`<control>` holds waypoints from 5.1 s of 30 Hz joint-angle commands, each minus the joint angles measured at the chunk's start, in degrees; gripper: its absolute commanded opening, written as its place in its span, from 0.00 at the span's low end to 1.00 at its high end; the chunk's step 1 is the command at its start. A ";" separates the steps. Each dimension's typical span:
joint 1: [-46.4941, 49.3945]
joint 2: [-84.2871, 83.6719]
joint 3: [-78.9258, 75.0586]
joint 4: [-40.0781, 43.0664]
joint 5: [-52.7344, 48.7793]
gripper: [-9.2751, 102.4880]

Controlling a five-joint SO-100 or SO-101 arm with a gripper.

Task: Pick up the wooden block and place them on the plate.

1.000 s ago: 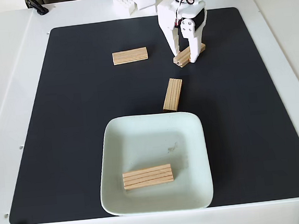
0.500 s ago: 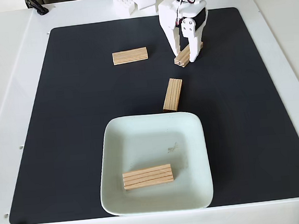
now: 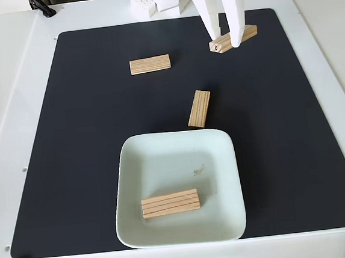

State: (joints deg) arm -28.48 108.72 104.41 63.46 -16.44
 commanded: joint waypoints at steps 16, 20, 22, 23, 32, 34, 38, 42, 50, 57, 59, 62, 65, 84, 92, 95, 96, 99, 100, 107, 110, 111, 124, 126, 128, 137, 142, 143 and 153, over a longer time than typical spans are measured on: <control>16.44 -41.13 -51.94 -2.64 18.54 0.08; 18.81 -51.15 -64.86 -2.64 19.25 0.08; 19.42 -55.28 -70.58 -2.99 20.48 0.08; 19.42 -57.13 -73.12 -3.16 20.65 0.08; 19.42 -69.70 -89.56 -3.43 20.65 0.08; 19.42 -71.72 -91.85 -4.83 20.65 0.08; 19.95 -73.30 -92.46 -8.61 20.57 0.08; 20.30 -73.48 -92.29 -8.00 20.04 0.09; 20.30 -71.10 -87.80 0.18 19.78 0.32; 20.30 -62.49 -76.73 0.44 19.95 0.44; 20.21 -60.29 -74.88 0.44 20.04 0.44; 19.86 -55.90 -72.33 1.05 20.39 0.44; 19.42 -49.48 -65.92 1.23 19.86 0.44; 16.52 -6.59 -6.94 1.23 -17.49 0.08; 13.18 -16.26 -13.97 0.88 -27.33 0.08; 12.13 -20.92 -18.19 0.79 -31.03 0.08; 11.78 -22.41 -18.90 1.23 -34.10 0.08; 11.25 -25.31 -18.54 1.23 -37.79 0.08; 11.43 -26.19 -18.54 1.14 -38.32 0.08; 11.34 -30.06 -18.63 0.35 -38.58 0.20; 11.25 -31.73 -19.25 0.35 -38.50 0.26; 11.25 -32.17 -19.34 0.18 -38.50 0.27; 11.25 -35.24 -18.81 -4.83 -42.36 0.30; 11.34 -35.33 -18.63 -5.10 -42.10 0.29; 11.34 -35.33 -18.54 -5.10 -41.84 0.29; 11.60 -35.42 -18.46 -4.83 -41.75 0.12; 12.04 -35.33 -17.14 -5.19 -41.66 0.08; 12.04 -35.24 -16.70 -5.27 -41.66 0.08; 10.81 -20.74 -16.88 -9.49 -26.28 0.08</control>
State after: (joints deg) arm -16.88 80.60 88.42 56.69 -49.31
